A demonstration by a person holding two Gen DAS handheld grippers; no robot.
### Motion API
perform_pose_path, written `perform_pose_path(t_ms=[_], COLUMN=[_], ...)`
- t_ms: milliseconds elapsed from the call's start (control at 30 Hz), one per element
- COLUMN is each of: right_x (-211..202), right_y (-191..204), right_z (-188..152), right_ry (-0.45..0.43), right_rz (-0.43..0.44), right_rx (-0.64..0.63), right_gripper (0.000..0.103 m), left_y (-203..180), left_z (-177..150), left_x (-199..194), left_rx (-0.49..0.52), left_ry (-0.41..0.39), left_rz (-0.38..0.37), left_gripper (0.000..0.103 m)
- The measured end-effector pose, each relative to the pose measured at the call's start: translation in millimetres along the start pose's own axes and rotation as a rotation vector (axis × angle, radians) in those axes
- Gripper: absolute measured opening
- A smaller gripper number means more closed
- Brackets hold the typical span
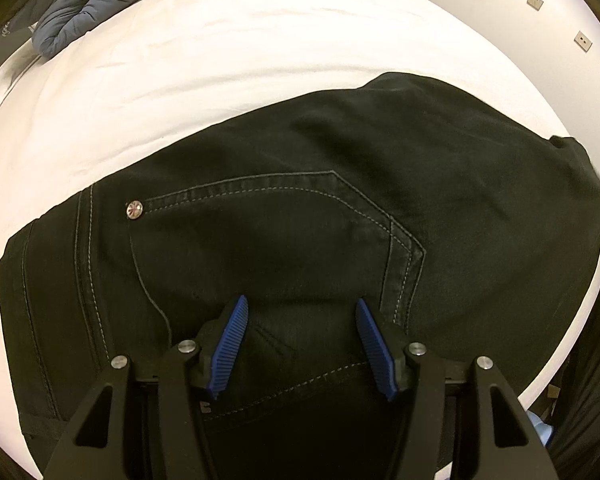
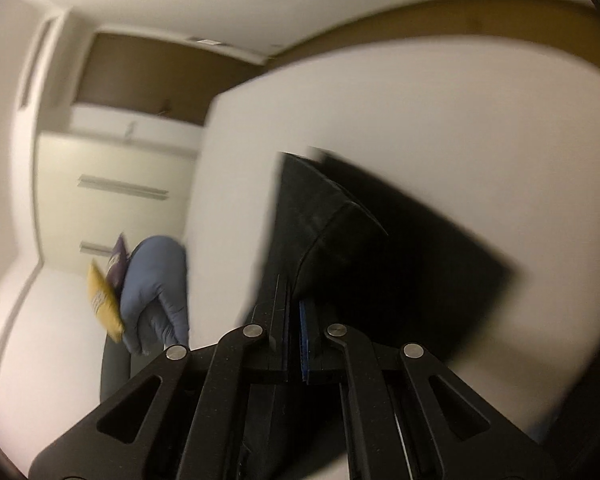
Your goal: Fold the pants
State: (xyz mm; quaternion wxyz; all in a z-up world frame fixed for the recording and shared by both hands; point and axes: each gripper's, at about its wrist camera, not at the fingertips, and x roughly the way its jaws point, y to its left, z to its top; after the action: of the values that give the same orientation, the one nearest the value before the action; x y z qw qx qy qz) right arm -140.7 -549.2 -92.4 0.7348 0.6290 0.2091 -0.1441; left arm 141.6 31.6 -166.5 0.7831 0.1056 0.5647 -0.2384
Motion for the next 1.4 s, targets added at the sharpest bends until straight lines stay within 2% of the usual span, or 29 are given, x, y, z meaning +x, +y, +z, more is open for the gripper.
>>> perform_pose_path(t_ms=[167,267,333,467,533,667,733,833,900,1000,1033,1133,1200,1300,1333,1400], right_x=[3.1,3.3,-1.4,-18.6,-33.0,-33.7,-58.0,-56.0,-58.3,-64.0,-71.3,-101.2,-106.6,-84.2,-59.9,-18.0], right_y=[-23.2,-28.7,-23.6,-37.6,-62.5,-79.3,-117.0,-113.7,-117.8,-122.9,-121.2,-109.5,-99.4,-39.2,-4.4,42.7], right_z=[-7.8,-3.7,-1.1,6.8,14.4,14.2,25.1,33.3,38.5,45.0,47.0,58.7,67.0,71.6,65.3,45.0], right_ry=[0.004,-0.012,-0.026,-0.048,-0.049,-0.045,-0.048,-0.061,-0.041,-0.002,-0.025,-0.152,-0.162,-0.073,0.019,0.180], right_rz=[-0.050,-0.043,-0.036,-0.042,-0.055,-0.098,-0.108,-0.130,-0.152,-0.178,-0.219,-0.388,-0.384,-0.333,-0.305,-0.233], right_rx=[0.039,0.062,0.040,0.023,0.045,0.082,0.068,0.062,0.040,0.073,0.069,0.032,0.012,-0.258,-0.433,-0.688], right_gripper=[0.002,0.002,0.002,0.002,0.002,0.002,0.002,0.002,0.002,0.005,0.008,0.009,0.010,0.010,0.010,0.010], left_y=[-4.9,-8.2,-9.9,-12.2,-12.3,-9.6,-7.7,-5.6,-5.6,-3.3,-2.7,-1.2,-1.5,-1.5,-1.3,-1.6], left_z=[5.0,6.0,6.6,9.3,10.5,7.0,4.9,3.9,3.9,2.4,1.7,-0.4,-1.7,-1.6,-1.6,0.5], left_x=[0.4,1.0,1.5,2.6,3.5,4.8,4.6,3.9,3.9,3.4,3.4,3.0,3.7,3.9,3.9,3.5], left_rx=[-0.008,-0.010,-0.010,-0.009,-0.011,-0.010,-0.007,-0.007,-0.007,-0.013,-0.014,-0.016,-0.011,-0.009,-0.008,-0.011], left_ry=[0.005,0.006,0.008,0.013,0.012,0.008,0.007,0.006,0.005,-0.001,-0.004,-0.010,-0.011,-0.009,-0.009,-0.007], left_rz=[0.012,0.019,0.021,0.024,0.024,0.022,0.019,0.016,0.016,0.011,0.010,0.012,0.014,0.014,0.013,0.013], left_gripper=[0.060,0.060,0.060,0.060,0.060,0.060,0.060,0.060,0.060,0.060,0.060,0.061,0.061,0.062,0.062,0.062])
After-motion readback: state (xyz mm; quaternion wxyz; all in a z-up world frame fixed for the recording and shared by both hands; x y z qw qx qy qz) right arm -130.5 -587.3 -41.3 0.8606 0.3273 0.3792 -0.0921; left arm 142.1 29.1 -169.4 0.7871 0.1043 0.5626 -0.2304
